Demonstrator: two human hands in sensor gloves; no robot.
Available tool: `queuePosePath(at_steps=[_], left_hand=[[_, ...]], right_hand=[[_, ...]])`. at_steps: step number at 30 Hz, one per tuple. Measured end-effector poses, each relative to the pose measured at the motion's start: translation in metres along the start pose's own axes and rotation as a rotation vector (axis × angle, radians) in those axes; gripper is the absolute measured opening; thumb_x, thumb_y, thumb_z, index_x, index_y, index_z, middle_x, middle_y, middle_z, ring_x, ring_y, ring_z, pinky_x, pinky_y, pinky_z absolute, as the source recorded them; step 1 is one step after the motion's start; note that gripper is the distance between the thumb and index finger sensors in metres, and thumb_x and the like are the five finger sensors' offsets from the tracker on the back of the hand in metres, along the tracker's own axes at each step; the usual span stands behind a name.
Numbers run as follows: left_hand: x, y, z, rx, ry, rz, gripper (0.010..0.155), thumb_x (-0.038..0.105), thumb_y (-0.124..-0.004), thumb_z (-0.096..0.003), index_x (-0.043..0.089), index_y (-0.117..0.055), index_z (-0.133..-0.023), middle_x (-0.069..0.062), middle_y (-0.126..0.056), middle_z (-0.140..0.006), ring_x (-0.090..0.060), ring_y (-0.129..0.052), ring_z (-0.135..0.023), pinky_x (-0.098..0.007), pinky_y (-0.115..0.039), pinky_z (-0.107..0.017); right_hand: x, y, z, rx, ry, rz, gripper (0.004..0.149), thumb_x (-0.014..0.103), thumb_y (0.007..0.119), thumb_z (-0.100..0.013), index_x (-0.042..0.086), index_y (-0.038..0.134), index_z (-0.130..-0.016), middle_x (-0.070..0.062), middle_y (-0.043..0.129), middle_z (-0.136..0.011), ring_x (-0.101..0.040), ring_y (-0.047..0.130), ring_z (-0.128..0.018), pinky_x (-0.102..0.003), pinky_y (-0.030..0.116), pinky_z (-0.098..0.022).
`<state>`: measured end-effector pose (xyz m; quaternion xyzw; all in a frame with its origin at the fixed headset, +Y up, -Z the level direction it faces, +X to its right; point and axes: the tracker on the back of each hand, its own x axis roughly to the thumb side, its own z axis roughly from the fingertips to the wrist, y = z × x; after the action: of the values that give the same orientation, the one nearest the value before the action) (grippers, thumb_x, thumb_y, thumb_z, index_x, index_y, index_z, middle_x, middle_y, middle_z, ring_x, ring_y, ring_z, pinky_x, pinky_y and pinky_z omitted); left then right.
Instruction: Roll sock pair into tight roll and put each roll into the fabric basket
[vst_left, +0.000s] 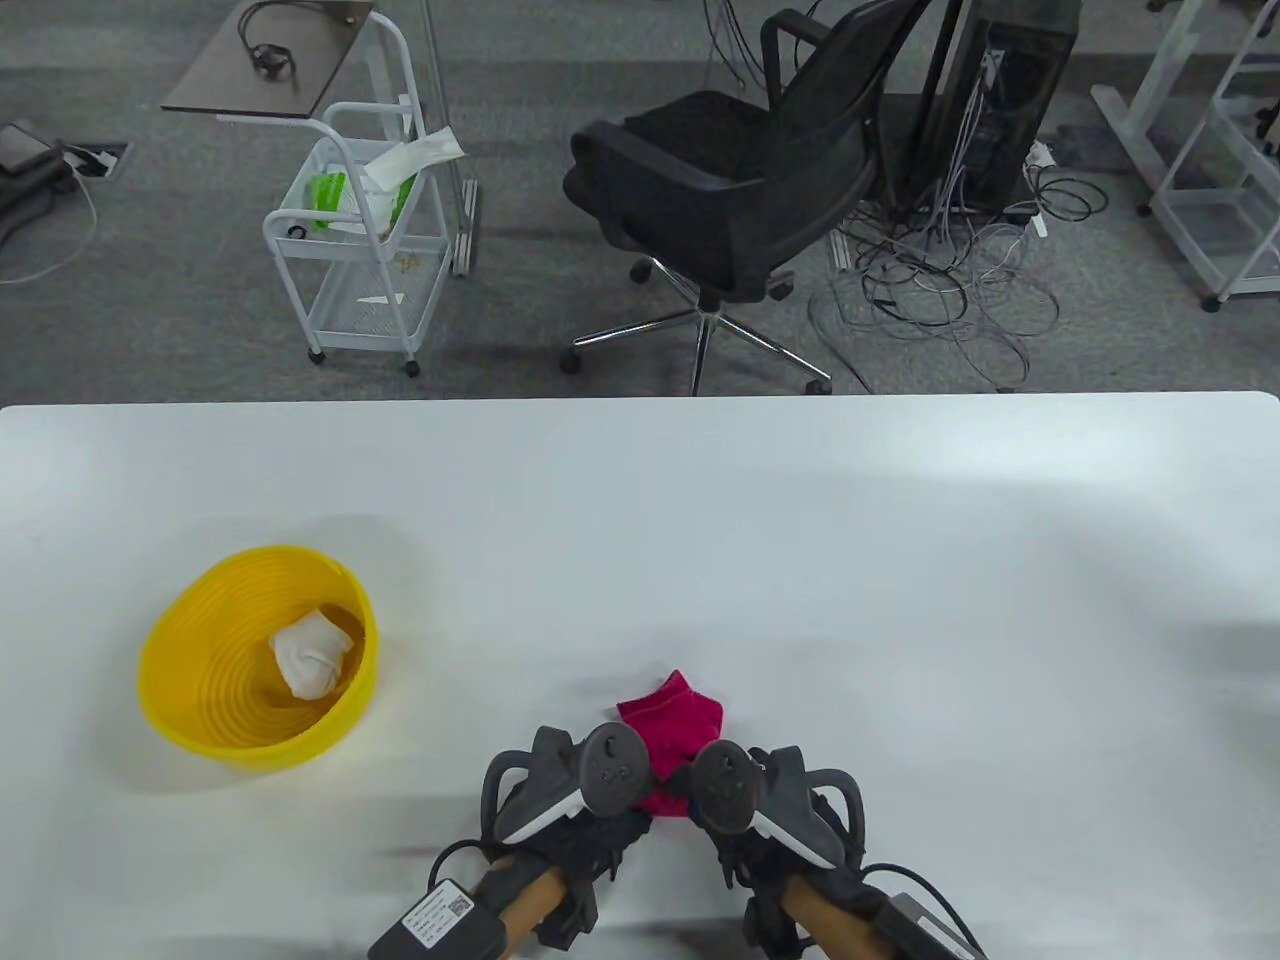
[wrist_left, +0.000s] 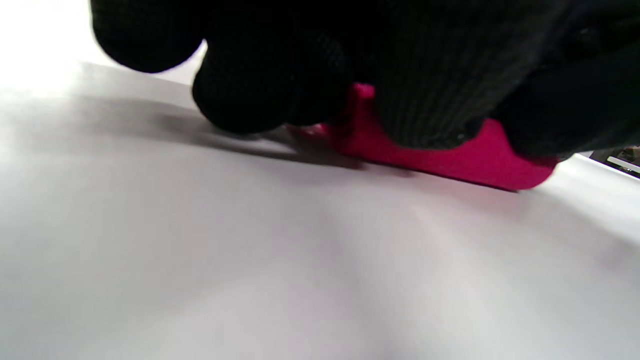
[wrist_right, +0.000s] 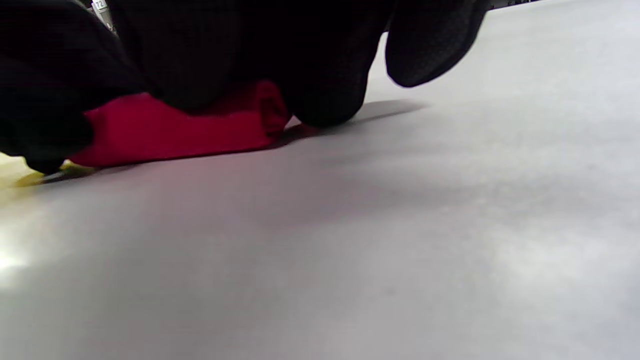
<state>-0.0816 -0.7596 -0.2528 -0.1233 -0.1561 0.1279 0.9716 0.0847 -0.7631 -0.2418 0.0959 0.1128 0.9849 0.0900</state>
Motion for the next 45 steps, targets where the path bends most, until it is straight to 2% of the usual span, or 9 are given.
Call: queuePosePath(at_steps=[7, 9, 11, 17, 23, 30, 36, 41, 45], left_hand=[[0.003, 0.000, 0.001, 0.029, -0.008, -0.015, 0.041, 0.037, -0.087, -0.0368, 0.024, -0.097, -0.075, -0.005, -0.096, -0.071, -0.023, -0.098, -0.051, -0.046, -0.077, -0.044], [0.002, 0.000, 0.000, 0.024, -0.008, -0.009, 0.041, 0.037, -0.086, -0.0373, 0.025, -0.096, -0.075, -0.005, -0.096, -0.071, -0.023, -0.098, -0.051, -0.046, -0.077, -0.044], [0.000, 0.000, 0.000, 0.014, -0.001, 0.012, 0.040, 0.037, -0.085, -0.0380, 0.025, -0.096, -0.075, -0.005, -0.096, -0.071, -0.023, -0.097, -0.051, -0.046, -0.076, -0.044], [-0.003, -0.002, -0.001, 0.014, 0.019, 0.049, 0.042, 0.038, -0.081, -0.0390, 0.024, -0.094, -0.076, -0.005, -0.094, -0.072, -0.023, -0.096, -0.051, -0.046, -0.075, -0.045], [-0.004, 0.010, 0.002, 0.061, 0.011, 0.054, 0.045, 0.042, -0.085, -0.0366, 0.026, -0.096, -0.077, -0.006, -0.095, -0.076, -0.025, -0.098, -0.055, -0.047, -0.076, -0.046], [-0.009, 0.003, -0.002, -0.048, -0.025, 0.058, 0.052, 0.045, -0.091, -0.0331, 0.026, -0.092, -0.082, -0.005, -0.092, -0.080, -0.025, -0.096, -0.059, -0.047, -0.074, -0.048], [-0.007, 0.001, -0.002, 0.018, -0.031, 0.036, 0.046, 0.042, -0.093, -0.0324, 0.026, -0.096, -0.076, -0.003, -0.096, -0.073, -0.023, -0.098, -0.052, -0.046, -0.077, -0.045], [-0.009, 0.000, -0.004, 0.029, -0.028, 0.062, 0.041, 0.040, -0.088, -0.0353, 0.025, -0.099, -0.072, -0.004, -0.098, -0.069, -0.022, -0.099, -0.049, -0.046, -0.077, -0.043], [-0.012, -0.001, -0.006, 0.018, -0.026, 0.087, 0.040, 0.040, -0.086, -0.0368, 0.026, -0.098, -0.072, -0.004, -0.097, -0.070, -0.023, -0.098, -0.049, -0.046, -0.076, -0.044]], right_hand=[[0.003, -0.015, 0.010, -0.123, -0.069, 0.001, 0.041, 0.042, 0.085, -0.039, 0.041, 0.084, -0.080, 0.014, 0.088, -0.087, -0.014, 0.089, -0.081, -0.051, 0.070, -0.066], [0.004, -0.016, 0.011, -0.111, -0.087, 0.006, 0.039, 0.042, 0.086, -0.038, 0.041, 0.086, -0.077, 0.014, 0.091, -0.084, -0.013, 0.091, -0.079, -0.050, 0.071, -0.066], [0.004, -0.008, 0.009, -0.014, -0.104, -0.001, 0.040, 0.043, 0.086, -0.038, 0.041, 0.086, -0.078, 0.014, 0.090, -0.085, -0.013, 0.090, -0.080, -0.051, 0.070, -0.066], [0.000, 0.001, 0.003, 0.038, -0.048, 0.018, 0.050, 0.044, 0.087, -0.037, 0.042, 0.077, -0.086, 0.014, 0.083, -0.093, -0.015, 0.086, -0.085, -0.052, 0.068, -0.067], [0.002, 0.002, 0.003, 0.005, -0.026, 0.016, 0.046, 0.041, 0.084, -0.040, 0.041, 0.077, -0.085, 0.014, 0.084, -0.091, -0.014, 0.086, -0.083, -0.052, 0.069, -0.067], [0.002, 0.002, 0.003, -0.019, -0.010, 0.009, 0.042, 0.039, 0.080, -0.042, 0.041, 0.078, -0.085, 0.014, 0.086, -0.088, -0.013, 0.088, -0.080, -0.051, 0.070, -0.066], [0.003, 0.000, 0.004, -0.032, -0.021, 0.027, 0.042, 0.040, 0.080, -0.042, 0.041, 0.079, -0.084, 0.013, 0.087, -0.088, -0.014, 0.089, -0.080, -0.051, 0.070, -0.065], [0.005, -0.019, 0.014, -0.152, -0.119, -0.006, 0.040, 0.042, 0.085, -0.040, 0.043, 0.083, -0.080, 0.016, 0.087, -0.088, -0.013, 0.088, -0.082, -0.050, 0.071, -0.066], [0.013, -0.011, 0.013, -0.025, -0.137, 0.007, 0.039, 0.042, 0.086, -0.039, 0.041, 0.086, -0.078, 0.015, 0.089, -0.086, -0.014, 0.089, -0.081, -0.051, 0.070, -0.066]])
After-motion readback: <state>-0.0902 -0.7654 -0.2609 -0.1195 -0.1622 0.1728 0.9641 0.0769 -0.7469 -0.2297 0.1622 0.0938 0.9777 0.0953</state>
